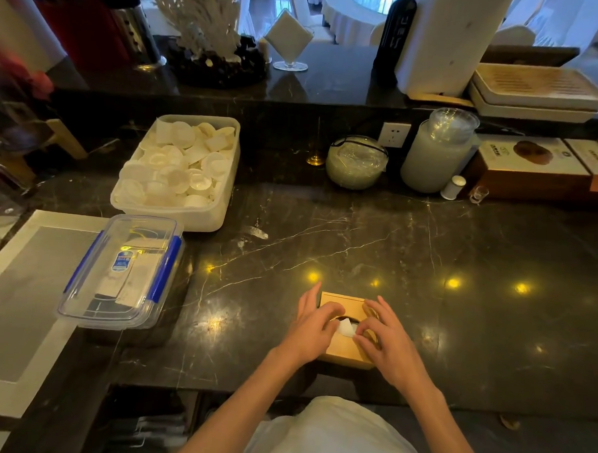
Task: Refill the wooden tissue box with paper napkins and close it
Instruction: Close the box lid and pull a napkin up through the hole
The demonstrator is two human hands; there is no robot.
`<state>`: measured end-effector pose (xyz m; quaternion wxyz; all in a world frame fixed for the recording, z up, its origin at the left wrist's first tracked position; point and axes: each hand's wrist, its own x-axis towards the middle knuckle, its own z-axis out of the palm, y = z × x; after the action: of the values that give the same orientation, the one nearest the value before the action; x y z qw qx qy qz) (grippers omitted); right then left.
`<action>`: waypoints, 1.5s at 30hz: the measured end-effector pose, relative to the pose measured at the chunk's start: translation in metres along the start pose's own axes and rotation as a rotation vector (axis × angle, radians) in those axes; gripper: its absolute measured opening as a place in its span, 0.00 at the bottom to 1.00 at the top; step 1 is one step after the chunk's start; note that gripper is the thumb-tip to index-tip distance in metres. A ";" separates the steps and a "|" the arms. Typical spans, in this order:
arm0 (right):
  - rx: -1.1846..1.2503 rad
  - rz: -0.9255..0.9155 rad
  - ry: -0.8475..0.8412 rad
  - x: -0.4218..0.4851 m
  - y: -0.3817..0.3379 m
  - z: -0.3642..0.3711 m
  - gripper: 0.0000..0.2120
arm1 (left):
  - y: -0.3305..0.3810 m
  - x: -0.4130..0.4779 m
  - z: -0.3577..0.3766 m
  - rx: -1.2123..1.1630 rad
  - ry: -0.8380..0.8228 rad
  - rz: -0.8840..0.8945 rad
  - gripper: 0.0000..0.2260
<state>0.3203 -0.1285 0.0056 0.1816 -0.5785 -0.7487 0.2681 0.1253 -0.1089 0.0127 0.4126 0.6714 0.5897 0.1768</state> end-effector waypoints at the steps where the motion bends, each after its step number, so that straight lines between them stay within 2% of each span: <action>1: 0.001 -0.006 0.006 -0.001 0.001 0.001 0.04 | 0.004 0.001 -0.001 0.054 0.008 0.011 0.09; 5: -0.004 -0.032 0.028 -0.004 0.004 0.003 0.04 | 0.016 0.007 -0.004 0.297 -0.002 0.021 0.12; 11: -0.007 -0.053 0.031 -0.005 0.006 0.003 0.03 | 0.018 0.010 0.000 0.378 -0.087 0.041 0.11; 14: 0.001 -0.037 0.029 -0.005 0.006 0.004 0.03 | 0.018 0.012 0.000 0.244 -0.121 -0.003 0.09; 19: 0.077 0.044 0.059 -0.002 0.000 0.003 0.02 | 0.014 0.012 -0.007 -0.016 -0.082 -0.049 0.04; 23: 0.104 0.105 0.098 0.006 -0.004 -0.001 0.04 | 0.019 0.016 -0.010 -0.040 -0.067 -0.056 0.06; 27: 0.220 0.112 -0.119 0.018 -0.002 -0.007 0.14 | 0.025 0.019 -0.011 -0.013 -0.091 -0.015 0.05; 30: 0.168 0.143 -0.229 0.027 0.000 -0.012 0.07 | 0.021 0.019 -0.011 -0.024 -0.098 0.009 0.04; 32: 0.189 0.171 -0.227 0.030 0.001 -0.015 0.03 | 0.016 0.019 -0.013 -0.003 -0.120 0.019 0.03; 36: 0.200 0.156 -0.222 0.028 0.001 -0.018 0.04 | 0.006 0.020 -0.020 -0.024 -0.181 0.017 0.02; 38: 0.179 0.154 -0.200 0.027 0.000 -0.016 0.06 | 0.003 0.021 -0.021 -0.072 -0.177 0.015 0.05; 42: 0.028 0.109 -0.201 0.027 0.003 -0.013 0.12 | 0.004 0.020 -0.017 -0.165 -0.145 -0.015 0.04; 45: 0.096 0.111 -0.206 0.029 0.007 -0.014 0.13 | 0.002 0.019 -0.014 -0.192 -0.144 -0.028 0.05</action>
<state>0.3263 -0.0965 0.0108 0.1162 -0.5792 -0.7164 0.3712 0.1215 -0.0862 0.0176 0.5186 0.6315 0.5482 0.1780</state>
